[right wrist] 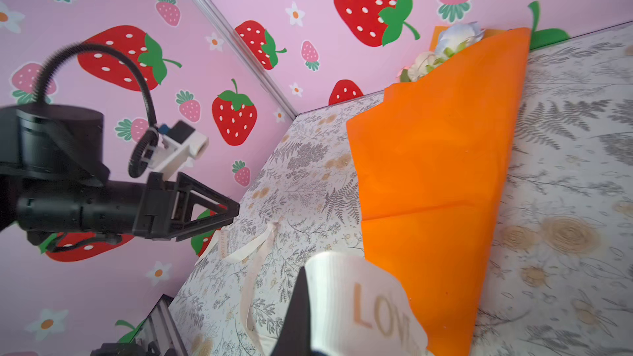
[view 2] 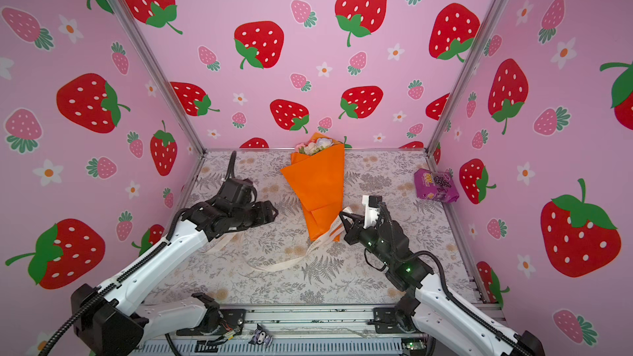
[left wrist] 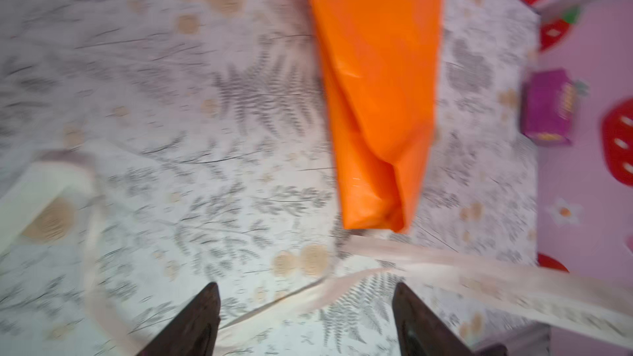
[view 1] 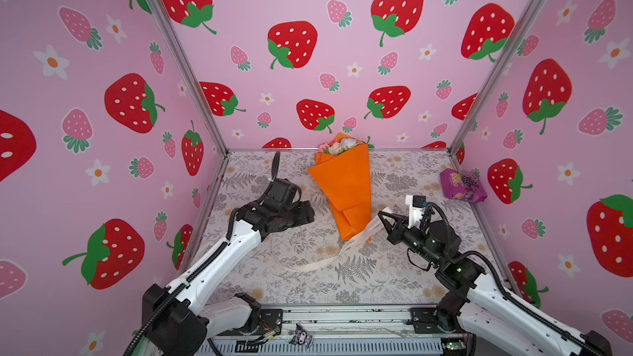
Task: Tie the bouquet of fake flowers
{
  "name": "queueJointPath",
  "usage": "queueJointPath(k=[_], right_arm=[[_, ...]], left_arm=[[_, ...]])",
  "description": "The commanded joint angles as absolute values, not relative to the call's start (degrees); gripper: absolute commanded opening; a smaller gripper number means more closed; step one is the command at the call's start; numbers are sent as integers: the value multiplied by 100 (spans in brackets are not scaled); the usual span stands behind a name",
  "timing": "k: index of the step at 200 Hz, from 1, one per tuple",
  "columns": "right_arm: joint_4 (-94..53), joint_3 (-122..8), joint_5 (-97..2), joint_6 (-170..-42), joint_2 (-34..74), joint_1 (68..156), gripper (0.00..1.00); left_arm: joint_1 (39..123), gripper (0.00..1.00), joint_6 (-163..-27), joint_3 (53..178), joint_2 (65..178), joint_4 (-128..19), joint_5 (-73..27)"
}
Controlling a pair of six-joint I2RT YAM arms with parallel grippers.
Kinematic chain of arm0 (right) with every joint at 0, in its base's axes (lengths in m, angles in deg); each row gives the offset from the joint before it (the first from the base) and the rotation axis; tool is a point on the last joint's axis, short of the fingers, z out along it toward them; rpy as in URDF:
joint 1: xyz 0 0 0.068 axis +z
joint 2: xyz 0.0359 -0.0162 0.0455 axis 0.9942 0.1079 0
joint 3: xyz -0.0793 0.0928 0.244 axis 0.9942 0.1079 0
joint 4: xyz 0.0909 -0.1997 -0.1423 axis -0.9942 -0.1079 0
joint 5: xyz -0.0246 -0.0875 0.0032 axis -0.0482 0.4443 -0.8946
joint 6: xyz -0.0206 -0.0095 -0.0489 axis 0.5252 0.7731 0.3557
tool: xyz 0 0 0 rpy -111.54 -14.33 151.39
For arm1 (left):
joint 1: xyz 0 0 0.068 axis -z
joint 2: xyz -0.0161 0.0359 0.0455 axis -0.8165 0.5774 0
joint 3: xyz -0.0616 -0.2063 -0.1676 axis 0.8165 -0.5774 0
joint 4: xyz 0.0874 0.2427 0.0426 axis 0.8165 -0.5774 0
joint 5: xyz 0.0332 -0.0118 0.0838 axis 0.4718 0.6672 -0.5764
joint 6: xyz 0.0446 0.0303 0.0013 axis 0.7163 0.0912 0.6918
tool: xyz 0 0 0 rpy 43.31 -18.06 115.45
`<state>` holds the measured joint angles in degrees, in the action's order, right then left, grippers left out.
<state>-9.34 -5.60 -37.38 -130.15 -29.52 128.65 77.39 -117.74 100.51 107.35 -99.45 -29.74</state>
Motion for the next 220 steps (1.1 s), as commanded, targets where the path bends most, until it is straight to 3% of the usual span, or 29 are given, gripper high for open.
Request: queueJointPath(k=[1, 47, 82, 102, 123, 147, 180, 193, 220], right_arm=[[-1851, -617, -2772, -12915, -3429, 12885, 0], [-4011, -1685, -37, -12914, -3770, 12777, 0], [-4908, -2605, 617, -12216, -2975, 12173, 0], [-5858, -3268, 1468, -12240, -2265, 11855, 0], [-5715, -3389, 1988, -11501, -2001, 11314, 0], [-5233, -3348, 694, -10961, -1896, 9859, 0], [-5000, -3077, -2023, -10710, -1091, 8050, 0], [-4871, -2800, -2872, -10792, -669, 7780, 8], [-4550, -2518, -3499, -10991, -161, 7607, 27]], left_arm=[[7020, 82, -11963, 9520, 10630, -10573, -3338], [5587, 83, -12001, 9138, 11186, -10014, -2547], [5460, 84, -11919, 9225, 11473, -9839, -2693], [5406, 84, -11874, 9231, 11666, -9824, -2845], [5368, 83, -11930, 9109, 11784, -9765, -2774], [5362, 83, -11981, 8881, 11670, -9571, -2636], [5342, 84, -11992, 8734, 11627, -9458, -2711], [5307, 84, -11989, 8723, 11737, -9384, -2642], [5242, 84, -12028, 8708, 11931, -9210, -2567]])
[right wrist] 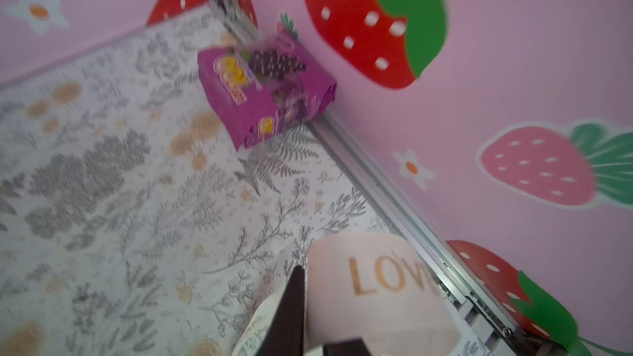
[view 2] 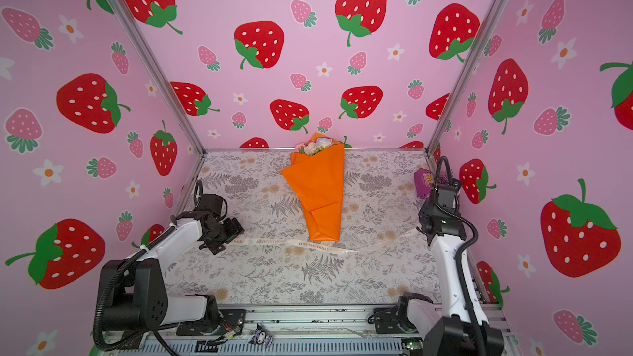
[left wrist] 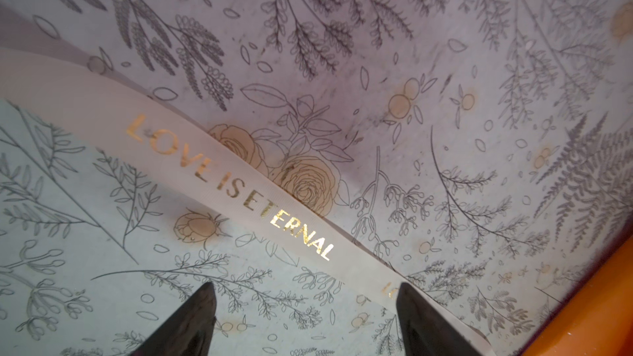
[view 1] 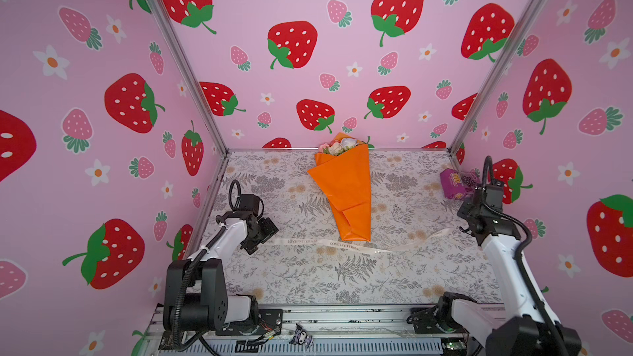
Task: Tie the bouquet of fake flowers
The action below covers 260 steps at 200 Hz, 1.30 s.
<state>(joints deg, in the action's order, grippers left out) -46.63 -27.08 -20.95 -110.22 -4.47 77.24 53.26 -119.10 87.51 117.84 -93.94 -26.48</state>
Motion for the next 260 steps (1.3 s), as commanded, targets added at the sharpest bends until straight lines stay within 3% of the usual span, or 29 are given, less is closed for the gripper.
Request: queueJointPath(k=[1, 39, 78, 101, 117, 154, 196, 222, 260], right_arm=[[-4539, -2523, -3525, -11003, -154, 7607, 28], [-4261, -2509, -3598, -11336, -233, 7606, 29], [-4085, -2265, -3803, -11340, -292, 7605, 26], [-4080, -2190, -3825, -11297, -305, 7605, 27], [-4080, -2139, -3745, -11296, -337, 7607, 28], [-4080, -2049, -3713, -11289, -376, 7607, 30], [-4080, -2010, -3726, -11217, -366, 7599, 31], [-3904, -1928, -3759, -11188, -405, 7600, 31], [-3830, -1789, -3717, -11293, -405, 7586, 34]], left_arm=[[5239, 84, -12030, 8707, 11939, -9195, -2557], [5118, 81, -12131, 8662, 12316, -9032, -2569], [5022, 68, -12241, 8702, 12592, -8862, -2396], [5018, 60, -12221, 8820, 12744, -8960, -2832], [5019, 59, -12216, 8956, 12877, -9144, -3147], [4995, 27, -12221, 9358, 13260, -9599, -3837], [4990, 18, -12303, 10021, 13839, -10210, -4328], [4988, 0, -12309, 10067, 13797, -10110, -4340], [4796, 0, -12400, 10262, 13814, -10350, -4645]])
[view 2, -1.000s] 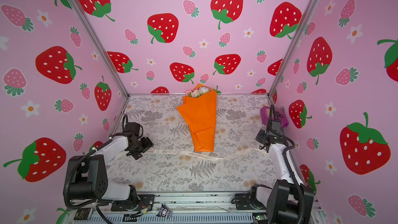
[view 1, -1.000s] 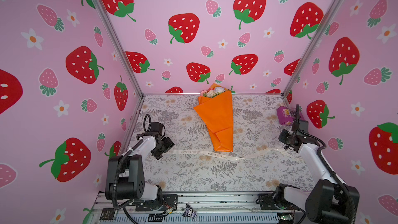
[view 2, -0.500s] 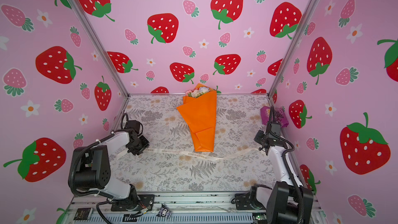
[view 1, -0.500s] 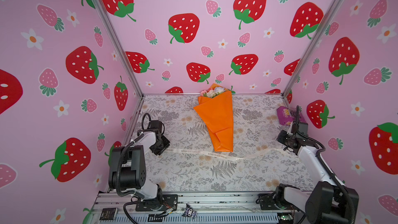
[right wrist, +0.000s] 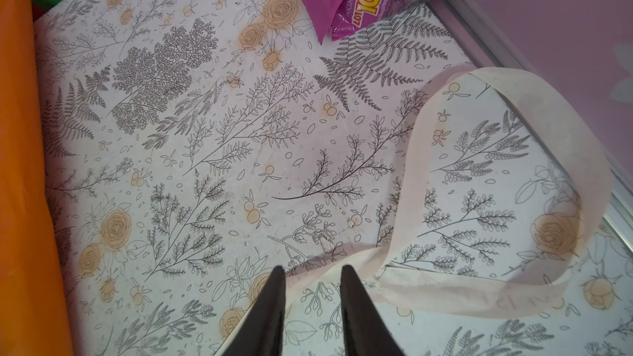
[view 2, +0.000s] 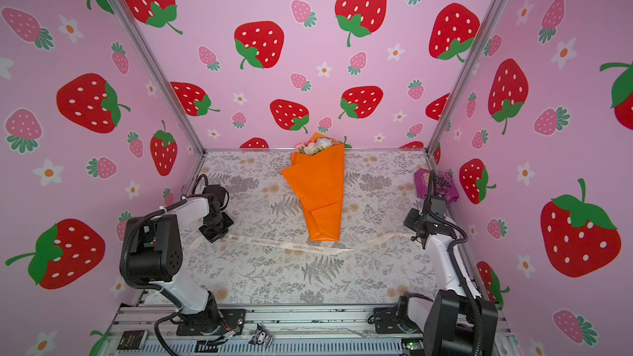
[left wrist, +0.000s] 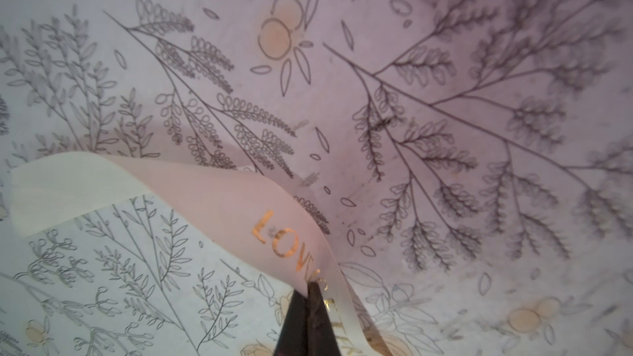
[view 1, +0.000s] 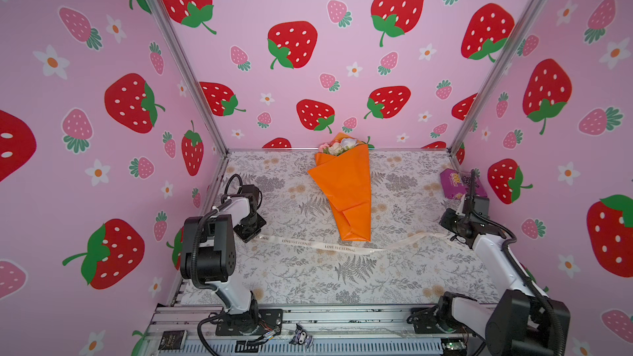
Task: Tie the bouquet of fake flowers
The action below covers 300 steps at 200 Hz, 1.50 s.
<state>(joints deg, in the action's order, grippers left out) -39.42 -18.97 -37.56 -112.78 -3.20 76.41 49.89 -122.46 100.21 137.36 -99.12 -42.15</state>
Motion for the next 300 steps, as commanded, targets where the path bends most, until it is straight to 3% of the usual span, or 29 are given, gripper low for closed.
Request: queueJointPath(k=[1, 60, 131, 184, 240, 300], right_arm=[[-3823, -1785, -3704, -11299, -403, 7583, 34], [-3434, -1905, -4326, -11480, 241, 6777, 44], [-2877, -1430, -4385, -11818, 579, 5765, 44], [-2530, -1400, -4394, -11683, 1373, 5571, 33], [-2445, -1594, -3904, -11460, 1832, 4971, 31], [-2636, -2119, -3736, -11142, 1574, 5025, 26]], left_arm=[[4779, 0, -12400, 10266, 13812, -10354, -4647], [3545, 0, -12446, 10411, 13579, -10373, -4351], [3282, 0, -12351, 10594, 13197, -10462, -4233], [3285, 0, -12313, 10521, 13151, -10366, -4024], [3194, 0, -12320, 10616, 13069, -10513, -4210], [3152, 0, -12330, 10455, 12990, -10392, -4094]])
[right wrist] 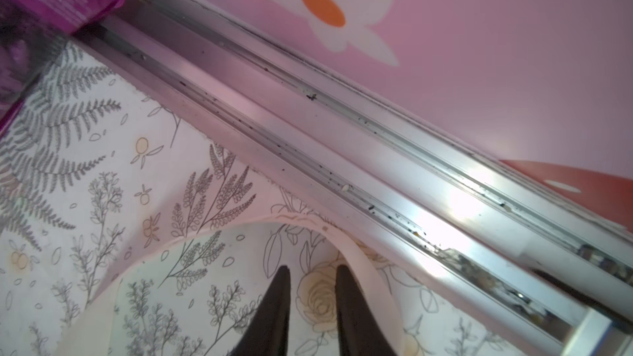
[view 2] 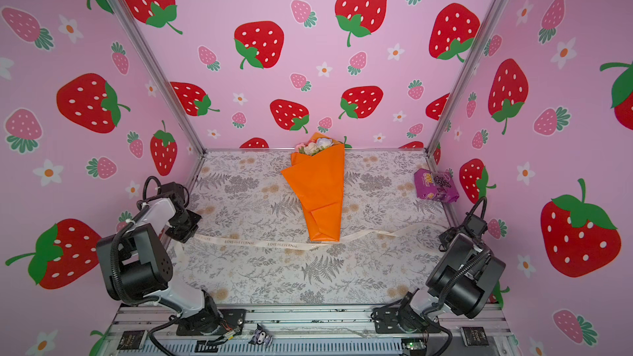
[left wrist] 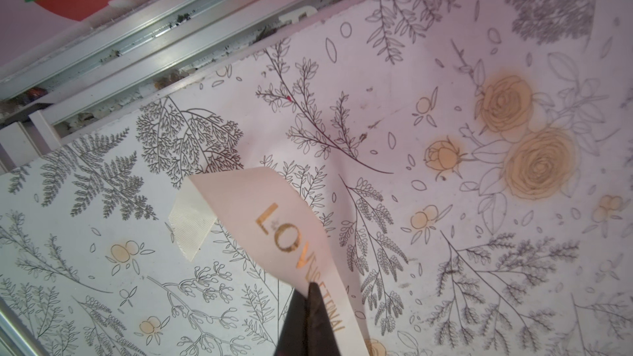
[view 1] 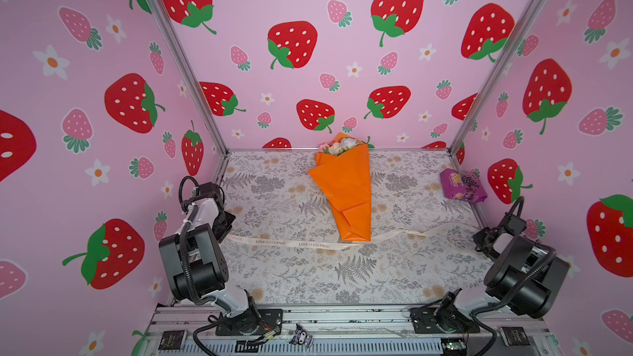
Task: Tie the bouquet of fake flowers
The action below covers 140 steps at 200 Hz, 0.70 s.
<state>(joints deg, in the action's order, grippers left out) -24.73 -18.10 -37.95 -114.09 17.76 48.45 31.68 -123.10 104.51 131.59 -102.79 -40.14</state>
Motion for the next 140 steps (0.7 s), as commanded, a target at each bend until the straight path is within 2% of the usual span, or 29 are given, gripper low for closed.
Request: queueJointPath(k=[1, 25, 30, 46, 67, 82, 91, 140], right_arm=[[-2646, -2126, -3731, -11135, 1549, 5046, 26], [-2869, -2224, -4071, -11058, 1120, 5715, 29], [-2898, -2233, -4244, -11072, 1036, 5848, 30], [-2921, -2249, -4947, -11202, 787, 6303, 34], [-2376, -2139, -5839, -11477, 627, 7058, 40], [-1946, -2123, -6267, -11723, 764, 7549, 43], [-1647, -2160, -6517, -11823, 960, 7839, 45], [-902, -3068, -6932, -12083, 2363, 9096, 50]], left_arm=[[3157, 0, -12326, 10446, 12988, -10388, -4094], [3164, 0, -12187, 10333, 12845, -10141, -3614], [3192, 4, -12146, 10283, 12785, -10049, -3455], [3363, 41, -12069, 10050, 12456, -9655, -3082], [3746, 69, -12067, 9717, 12038, -8987, -2484], [4225, 82, -11971, 9720, 11961, -8624, -2162], [4599, 85, -11910, 9883, 12050, -8556, -2119], [6335, 87, -11621, 11183, 13694, -7635, -696]])
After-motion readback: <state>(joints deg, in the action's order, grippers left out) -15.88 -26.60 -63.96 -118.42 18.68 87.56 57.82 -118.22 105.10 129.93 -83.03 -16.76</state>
